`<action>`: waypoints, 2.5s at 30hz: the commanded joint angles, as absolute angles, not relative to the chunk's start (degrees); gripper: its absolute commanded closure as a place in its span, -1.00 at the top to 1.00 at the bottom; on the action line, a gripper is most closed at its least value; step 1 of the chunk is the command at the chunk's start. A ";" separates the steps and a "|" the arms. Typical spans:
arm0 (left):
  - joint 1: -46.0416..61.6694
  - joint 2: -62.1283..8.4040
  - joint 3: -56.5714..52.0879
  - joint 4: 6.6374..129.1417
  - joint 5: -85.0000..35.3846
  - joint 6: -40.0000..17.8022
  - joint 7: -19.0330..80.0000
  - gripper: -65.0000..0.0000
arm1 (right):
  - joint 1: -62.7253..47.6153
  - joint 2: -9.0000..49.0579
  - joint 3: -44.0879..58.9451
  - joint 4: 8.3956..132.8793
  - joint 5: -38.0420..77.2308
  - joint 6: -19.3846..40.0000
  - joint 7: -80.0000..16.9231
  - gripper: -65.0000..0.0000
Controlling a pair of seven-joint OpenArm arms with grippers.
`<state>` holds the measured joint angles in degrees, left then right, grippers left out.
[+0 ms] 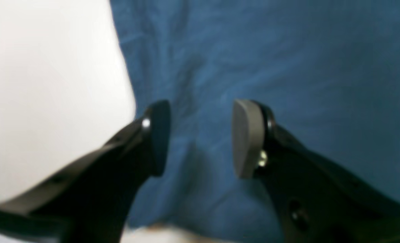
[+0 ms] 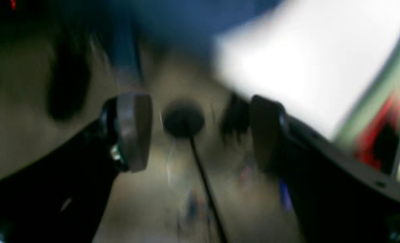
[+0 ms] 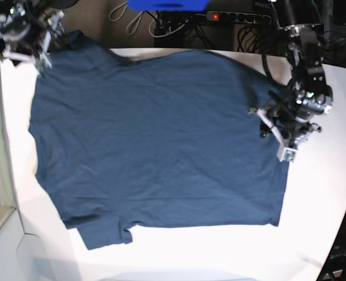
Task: Layout the t-shirt on the table in an organized manner, then fold the t-shirt properly
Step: 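Release the shirt and move both grippers to the shirt's sides, then grasp the shirt's side edges with both grippers near the shoulders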
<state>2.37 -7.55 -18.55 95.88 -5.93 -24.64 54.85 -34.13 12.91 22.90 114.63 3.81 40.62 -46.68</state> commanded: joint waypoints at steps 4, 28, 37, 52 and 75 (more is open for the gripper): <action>-2.51 -6.55 -18.51 87.34 -5.67 -24.48 53.67 -0.09 | -25.01 10.95 23.16 114.68 3.21 40.00 -49.27 0.41; -17.63 -8.22 -18.51 56.31 -5.49 -23.87 39.43 -0.11 | 8.40 14.11 14.29 72.31 -5.67 40.00 -44.00 -1.00; -25.45 -8.75 -19.03 54.90 -6.29 -24.31 38.73 -0.10 | 12.00 13.67 14.20 74.86 -7.96 40.00 -44.53 -1.00; 2.15 -3.91 -30.55 103.69 -12.97 -24.13 56.84 -0.03 | -0.31 13.32 14.37 100.53 -7.78 40.00 -50.24 -0.35; 8.48 4.53 -37.05 92.53 -16.66 -24.40 46.73 0.36 | -5.14 12.97 14.29 103.87 -6.02 40.00 -50.15 -0.28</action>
<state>9.32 4.82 -37.17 91.79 -15.77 -24.25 47.86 -5.74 12.27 14.06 102.83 -6.24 40.25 -51.03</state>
